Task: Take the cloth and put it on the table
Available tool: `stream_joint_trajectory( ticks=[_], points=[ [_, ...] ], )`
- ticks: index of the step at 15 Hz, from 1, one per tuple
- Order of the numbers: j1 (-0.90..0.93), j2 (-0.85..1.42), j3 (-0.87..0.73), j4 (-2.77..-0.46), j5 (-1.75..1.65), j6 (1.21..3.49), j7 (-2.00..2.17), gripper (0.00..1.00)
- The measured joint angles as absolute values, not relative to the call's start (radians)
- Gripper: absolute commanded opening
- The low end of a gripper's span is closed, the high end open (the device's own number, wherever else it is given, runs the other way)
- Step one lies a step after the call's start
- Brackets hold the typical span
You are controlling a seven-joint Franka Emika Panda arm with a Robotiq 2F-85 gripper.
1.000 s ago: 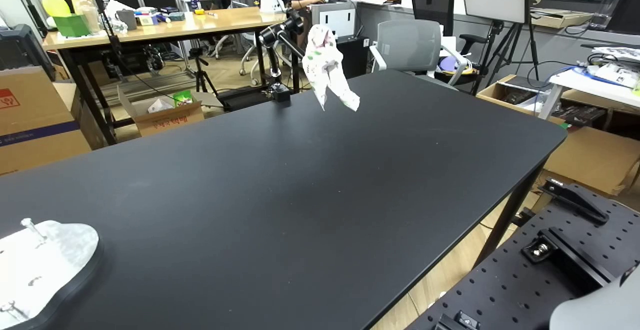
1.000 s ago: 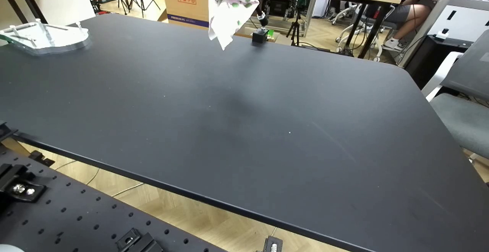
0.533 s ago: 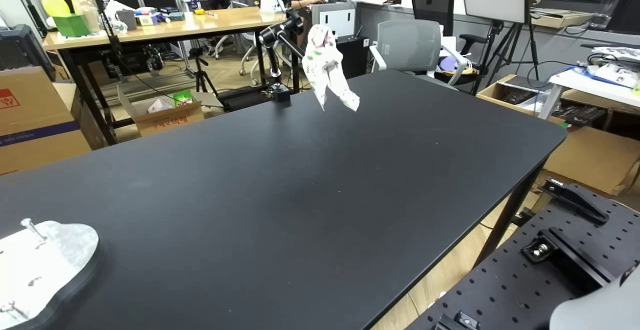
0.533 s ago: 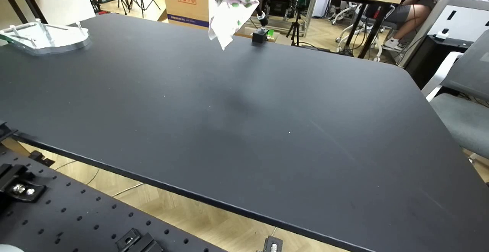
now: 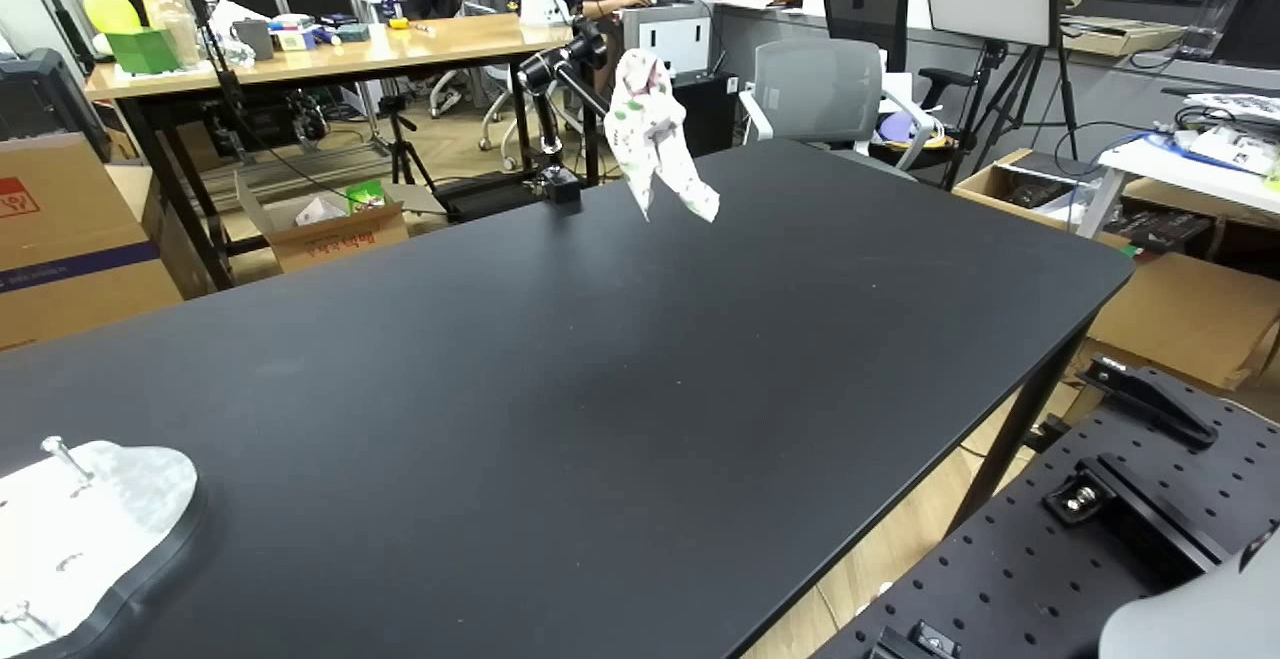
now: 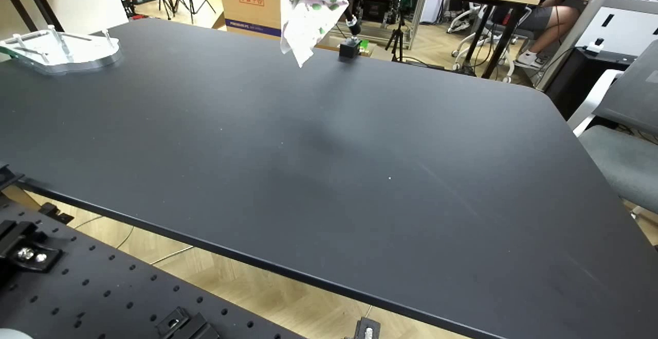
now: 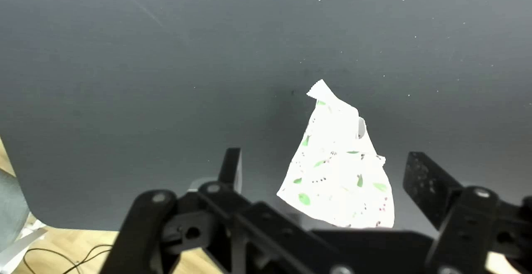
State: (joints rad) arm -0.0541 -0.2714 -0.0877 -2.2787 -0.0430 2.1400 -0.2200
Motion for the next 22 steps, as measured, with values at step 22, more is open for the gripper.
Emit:
stream_joint_trajectory(
  ticks=[22],
  points=[
    [-0.028,0.165,0.002,-2.005,0.017,2.273,-0.375,0.67]
  ],
)
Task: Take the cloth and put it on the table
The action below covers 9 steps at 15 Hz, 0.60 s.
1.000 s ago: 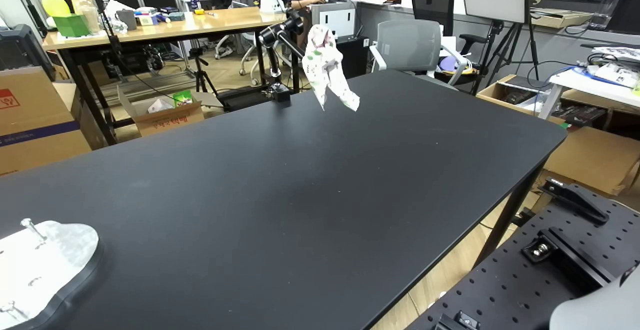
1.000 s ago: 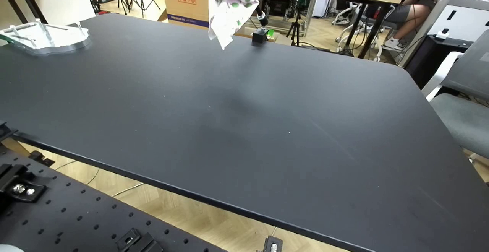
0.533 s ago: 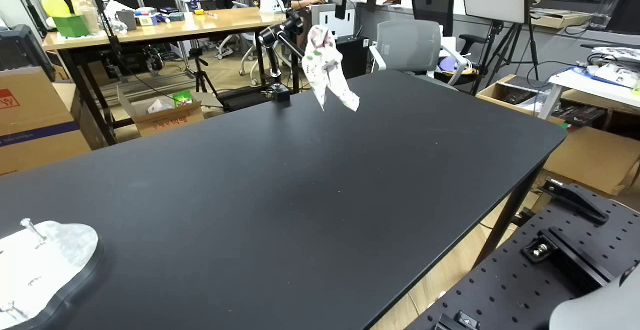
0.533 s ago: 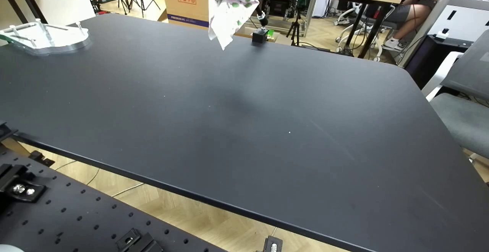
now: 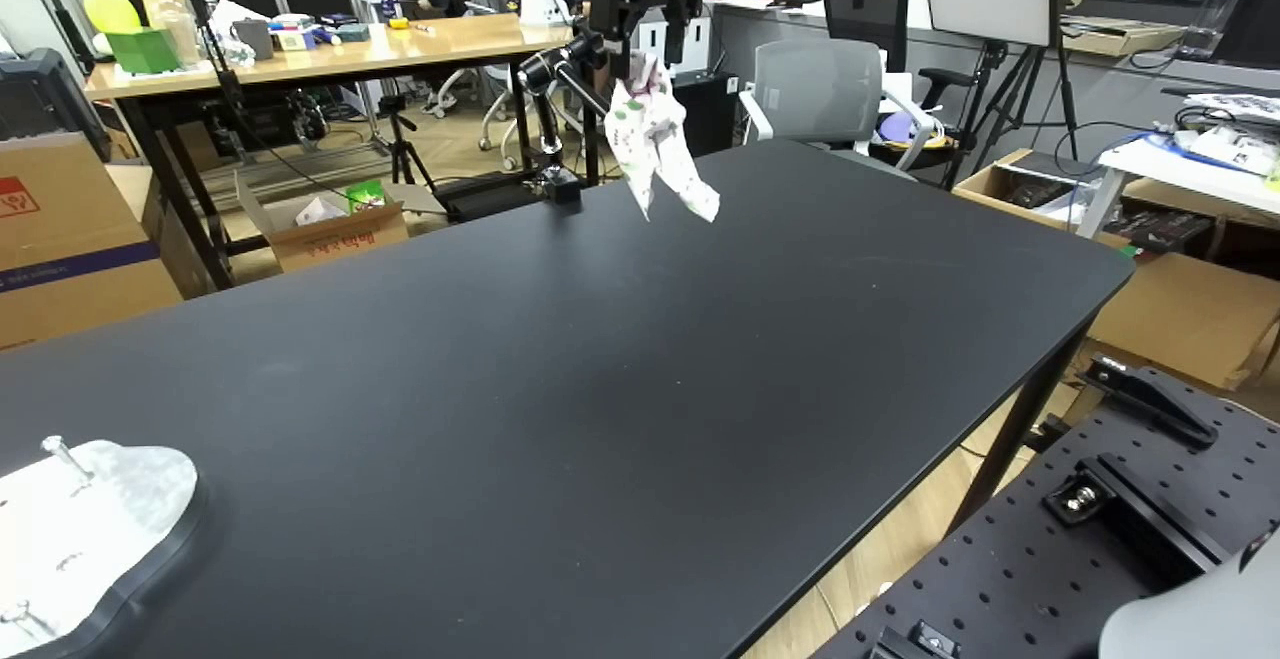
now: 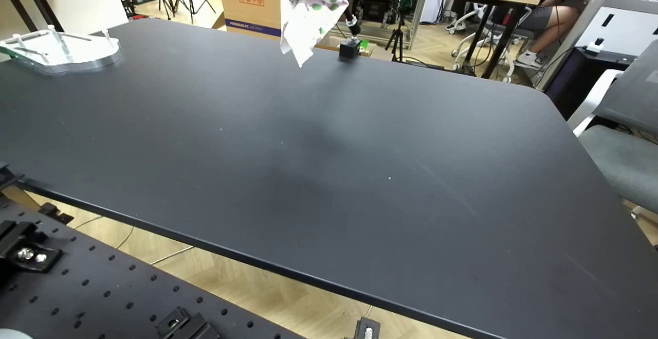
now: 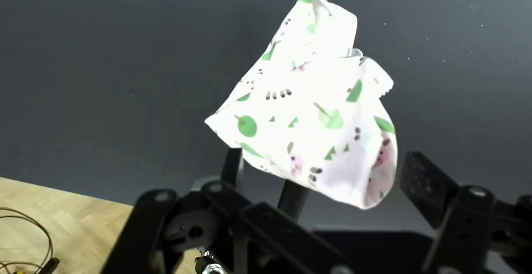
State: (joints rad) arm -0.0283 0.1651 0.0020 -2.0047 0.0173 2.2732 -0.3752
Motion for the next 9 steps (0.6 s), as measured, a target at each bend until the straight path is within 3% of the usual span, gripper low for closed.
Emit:
stream_joint_trajectory(
  ticks=[9],
  points=[
    [-0.029,0.188,0.006,-1.967,0.018,2.255,-0.409,0.05]
  ],
)
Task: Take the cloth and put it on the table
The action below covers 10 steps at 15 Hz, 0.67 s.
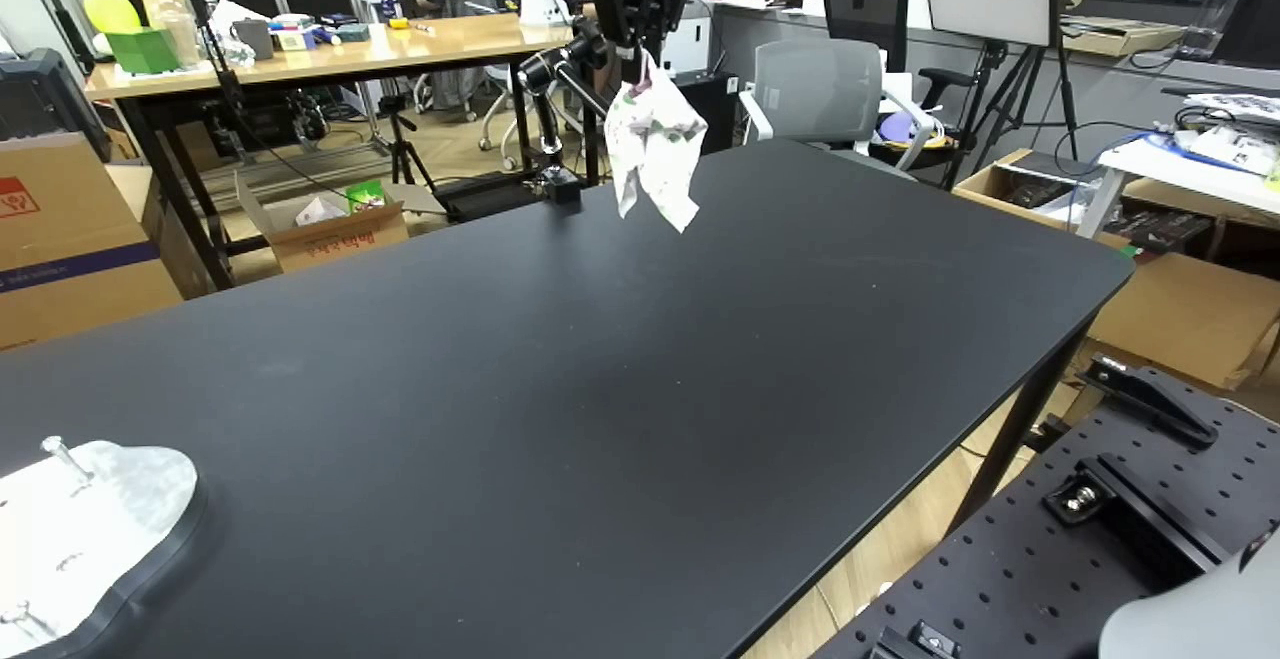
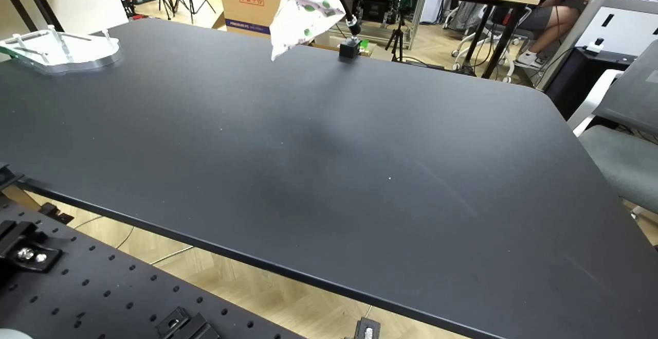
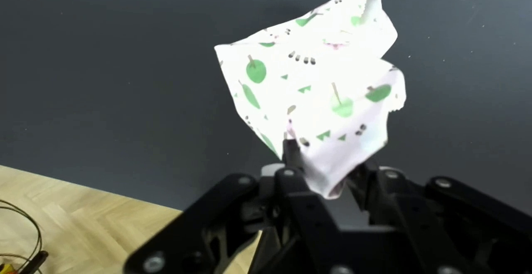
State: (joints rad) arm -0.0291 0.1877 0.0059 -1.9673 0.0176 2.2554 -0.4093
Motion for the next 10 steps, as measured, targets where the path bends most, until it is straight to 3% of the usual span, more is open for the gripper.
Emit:
stream_joint_trajectory(
  ticks=[2,10],
  points=[
    [-0.029,0.188,0.007,-1.964,0.023,2.239,-0.42,0.0],
    [-0.036,0.179,0.044,-1.972,0.172,2.038,-0.595,0.01]
  ],
)
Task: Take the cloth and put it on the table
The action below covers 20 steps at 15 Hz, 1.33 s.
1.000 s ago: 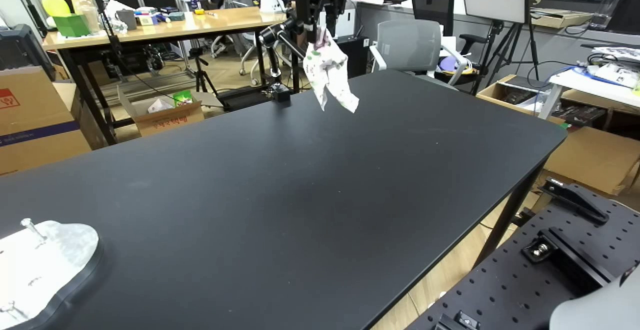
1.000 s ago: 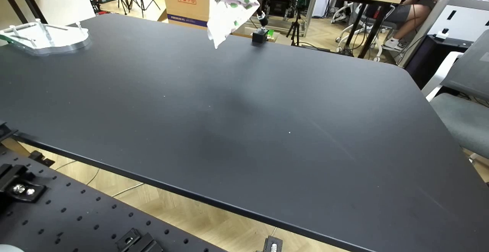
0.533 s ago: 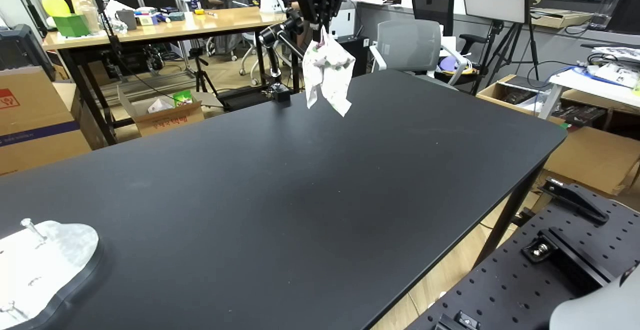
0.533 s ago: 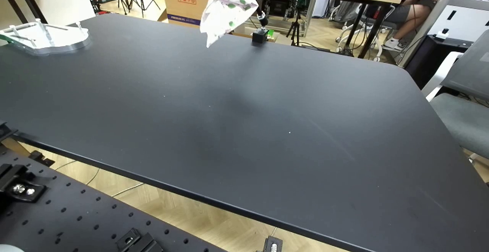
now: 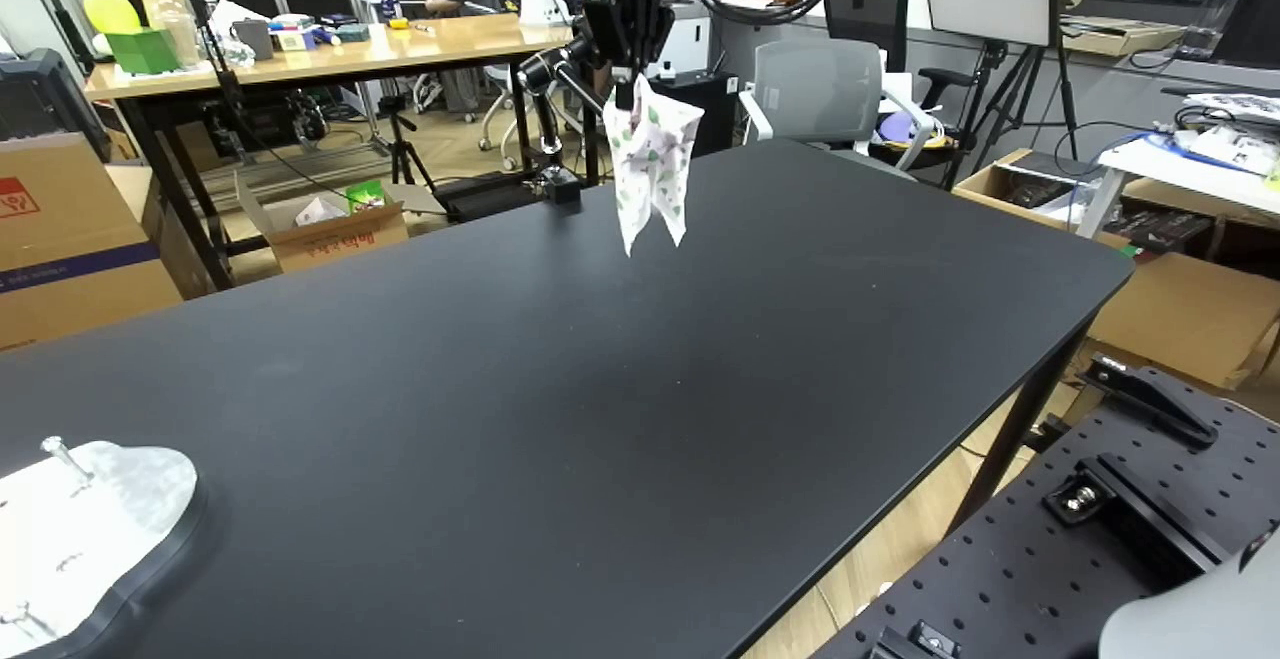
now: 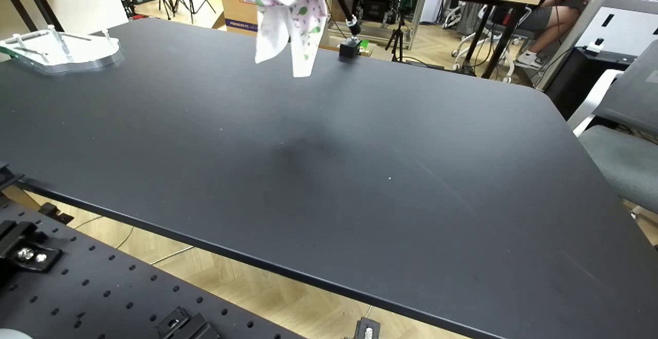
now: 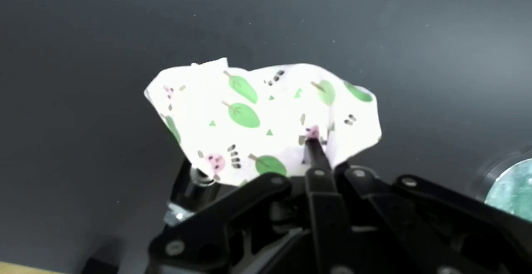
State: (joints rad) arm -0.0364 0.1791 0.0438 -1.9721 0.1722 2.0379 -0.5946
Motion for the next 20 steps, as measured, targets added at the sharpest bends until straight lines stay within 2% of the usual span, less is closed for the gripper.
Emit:
stream_joint_trajectory(
  ticks=[3,6,12,13,15,20],
  points=[
    [-0.03,0.192,0.061,-1.989,0.175,1.974,-0.623,0.01],
    [-0.019,0.225,0.065,-2.008,0.159,2.02,-0.617,0.01],
    [0.011,0.307,0.07,-2.107,0.114,2.508,-0.457,0.01],
    [0.016,0.322,0.068,-2.125,0.086,2.593,-0.418,0.29],
    [0.037,0.342,0.053,-2.154,0.001,2.734,-0.306,0.36],
    [0.183,0.35,-0.095,-2.186,-0.245,2.894,0.032,0.68]
  ],
)
